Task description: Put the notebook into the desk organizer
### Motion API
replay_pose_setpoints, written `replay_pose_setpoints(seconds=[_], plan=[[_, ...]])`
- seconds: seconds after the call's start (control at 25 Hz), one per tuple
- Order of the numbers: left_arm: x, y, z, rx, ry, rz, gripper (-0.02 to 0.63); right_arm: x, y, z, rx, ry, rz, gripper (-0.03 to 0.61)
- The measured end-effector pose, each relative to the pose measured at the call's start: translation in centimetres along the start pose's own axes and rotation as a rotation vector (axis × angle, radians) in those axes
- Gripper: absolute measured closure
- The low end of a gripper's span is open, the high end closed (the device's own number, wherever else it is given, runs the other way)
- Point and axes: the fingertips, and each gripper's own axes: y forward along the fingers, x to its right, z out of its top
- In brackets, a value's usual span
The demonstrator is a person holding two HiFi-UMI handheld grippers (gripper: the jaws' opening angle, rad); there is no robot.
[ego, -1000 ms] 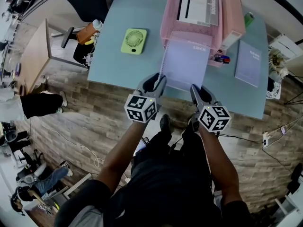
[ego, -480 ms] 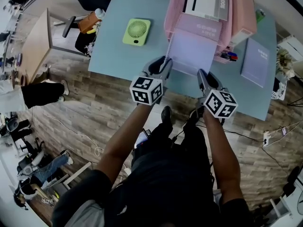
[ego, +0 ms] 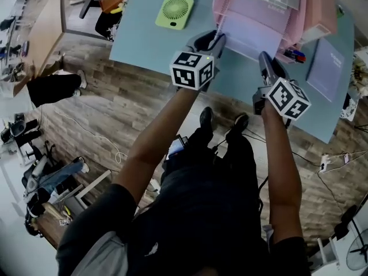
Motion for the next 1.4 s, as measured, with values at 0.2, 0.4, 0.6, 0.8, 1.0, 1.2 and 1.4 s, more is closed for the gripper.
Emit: replay_pose_setpoints(seconds=[0.2, 0.4, 0.6, 0.8, 1.0, 1.2, 1.4], plan=[[-0.3, 1.4, 0.6, 0.002, -0.018, 0.014, 0.459, 0.8, 1.0, 1.1, 0.015, 0.029, -0.002, 0.5], [-0.8, 2.4, 1.2, 0.004, -0.04, 0.034, 0.459, 1.0, 2.0, 1.9, 0.03, 0.104, 0.003, 0.5], [-1.3, 3.2, 1.7, 0.009, -0.041, 0.066, 0.457, 0.9, 2.6, 2.7, 0.06, 0.123, -0.003, 0.508], [-1.2, 3.1, 1.6, 0.003, -0.017, 0.076, 0.456, 0.7, 2.4, 2.5, 0.064, 0.095, 0.014, 0.5], [-1.2, 2.7, 1.5, -0.009, 0.008, 0.058, 0.456, 0.5, 2.2, 2.3, 0.035, 0.06, 0.011, 0.455], [-1.4, 2.3, 0.9, -0.022, 0.017, 0.05, 0.4, 1.2, 1.8, 1.9, 0.036, 0.064, -0.031, 0.359], [-1.4, 1.5, 1.3, -0.025, 0.039, 0.037, 0.4, 1.4, 0.7, 2.3, 0.043, 0.036, -0.066, 0.356]])
